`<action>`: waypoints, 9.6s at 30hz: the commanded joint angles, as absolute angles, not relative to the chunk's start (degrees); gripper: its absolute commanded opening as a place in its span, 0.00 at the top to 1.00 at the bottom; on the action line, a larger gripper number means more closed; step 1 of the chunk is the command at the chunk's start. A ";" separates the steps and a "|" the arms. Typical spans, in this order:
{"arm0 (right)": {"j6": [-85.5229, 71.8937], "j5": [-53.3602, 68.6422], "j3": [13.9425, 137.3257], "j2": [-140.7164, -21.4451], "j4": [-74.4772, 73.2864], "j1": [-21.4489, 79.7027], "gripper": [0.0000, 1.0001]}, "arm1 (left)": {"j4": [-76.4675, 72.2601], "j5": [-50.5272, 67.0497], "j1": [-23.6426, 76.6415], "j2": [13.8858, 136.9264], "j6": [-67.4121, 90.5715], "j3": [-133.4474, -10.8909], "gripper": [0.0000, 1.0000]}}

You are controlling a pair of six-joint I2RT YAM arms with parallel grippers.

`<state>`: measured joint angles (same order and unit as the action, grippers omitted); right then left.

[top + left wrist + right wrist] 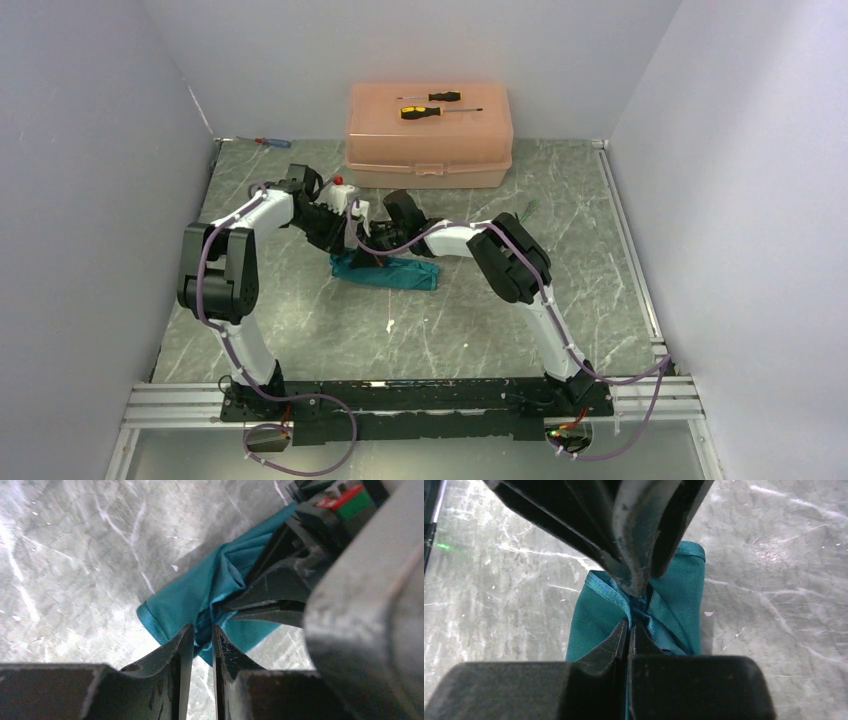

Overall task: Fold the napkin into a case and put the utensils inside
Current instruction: Grasp the top corner of the smaller rectangle folded napkin from the folded napkin, then smooth out the smaller rectangle-folded napkin at the center of the board.

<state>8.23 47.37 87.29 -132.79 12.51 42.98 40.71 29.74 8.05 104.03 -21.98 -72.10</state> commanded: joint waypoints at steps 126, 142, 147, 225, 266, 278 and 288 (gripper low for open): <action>-17.22 43.15 81.99 -130.28 15.74 42.68 1.00 | 11.42 17.35 16.79 91.03 -34.58 -51.41 0.63; -16.74 42.66 85.91 -131.43 9.94 42.54 1.00 | 9.54 15.13 18.36 89.72 -34.70 -49.50 0.97; -15.59 41.05 85.61 -130.79 8.35 42.56 1.00 | 10.27 14.73 18.54 88.94 -31.90 -51.40 0.97; -20.19 47.22 93.51 -131.22 7.83 33.96 0.84 | 9.91 14.55 18.53 86.15 -52.31 -38.07 0.97; 2.22 23.94 36.70 -88.84 24.08 39.82 0.02 | 12.85 14.82 18.50 86.77 -47.35 -39.15 0.97; 5.08 20.86 40.89 -92.26 22.24 40.68 0.58 | 12.38 14.80 18.46 86.84 -48.00 -38.97 0.97; 3.63 28.76 52.32 -101.63 11.81 36.07 0.93 | 11.22 14.58 18.46 86.74 -48.66 -39.99 0.97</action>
<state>4.08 24.95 47.46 -99.24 15.62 37.91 6.68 14.66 18.37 86.08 -48.86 -39.83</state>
